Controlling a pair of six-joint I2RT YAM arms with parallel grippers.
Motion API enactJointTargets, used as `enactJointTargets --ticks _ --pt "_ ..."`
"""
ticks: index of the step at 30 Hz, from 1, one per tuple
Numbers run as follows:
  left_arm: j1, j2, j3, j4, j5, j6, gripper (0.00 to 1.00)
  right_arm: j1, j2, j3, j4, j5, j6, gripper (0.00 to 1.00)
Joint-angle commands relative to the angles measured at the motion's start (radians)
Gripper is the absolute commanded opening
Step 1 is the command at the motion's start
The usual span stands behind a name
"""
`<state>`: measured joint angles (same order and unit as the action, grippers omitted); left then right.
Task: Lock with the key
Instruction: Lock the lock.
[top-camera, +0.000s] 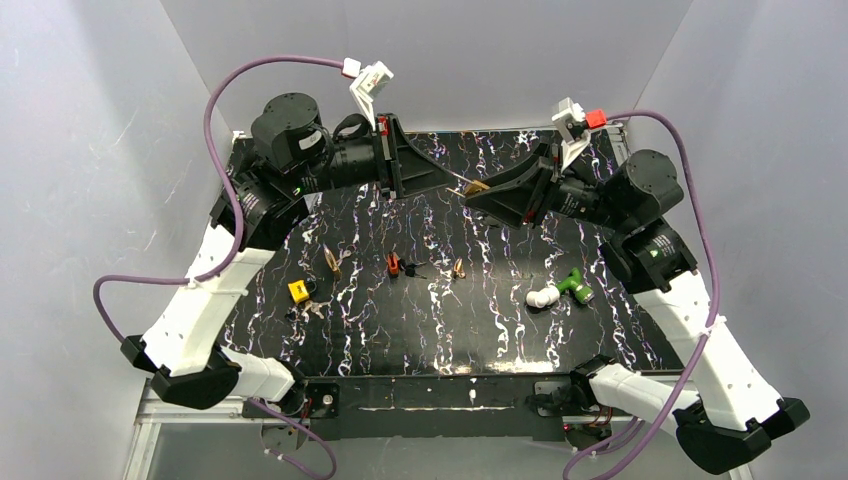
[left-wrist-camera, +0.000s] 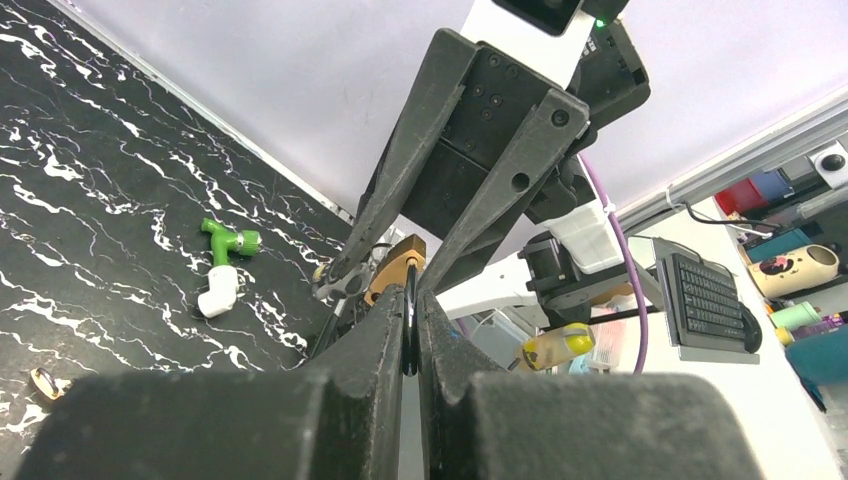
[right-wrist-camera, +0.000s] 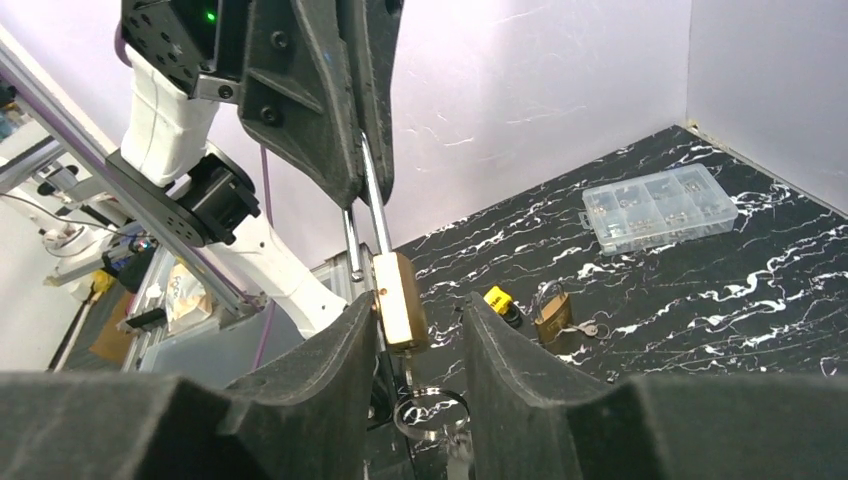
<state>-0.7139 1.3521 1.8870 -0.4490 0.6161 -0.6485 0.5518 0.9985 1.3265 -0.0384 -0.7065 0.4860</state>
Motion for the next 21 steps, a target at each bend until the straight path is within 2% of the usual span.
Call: enactJointTargets --ticks 1,4,10,21 --pt "-0.002 -0.033 0.030 0.026 -0.010 -0.012 0.00 0.002 -0.009 0.047 0.110 -0.028 0.047 0.43" --pt "-0.002 -0.033 0.035 0.022 -0.012 -0.011 0.00 0.002 -0.005 0.046 0.122 -0.040 0.065 0.41" --pt "-0.001 -0.043 0.030 0.022 -0.027 -0.002 0.00 0.003 -0.001 0.050 0.110 -0.061 0.072 0.29" --pt "-0.002 -0.048 0.017 0.028 -0.037 0.005 0.00 0.002 -0.015 0.028 0.093 -0.091 0.081 0.29"
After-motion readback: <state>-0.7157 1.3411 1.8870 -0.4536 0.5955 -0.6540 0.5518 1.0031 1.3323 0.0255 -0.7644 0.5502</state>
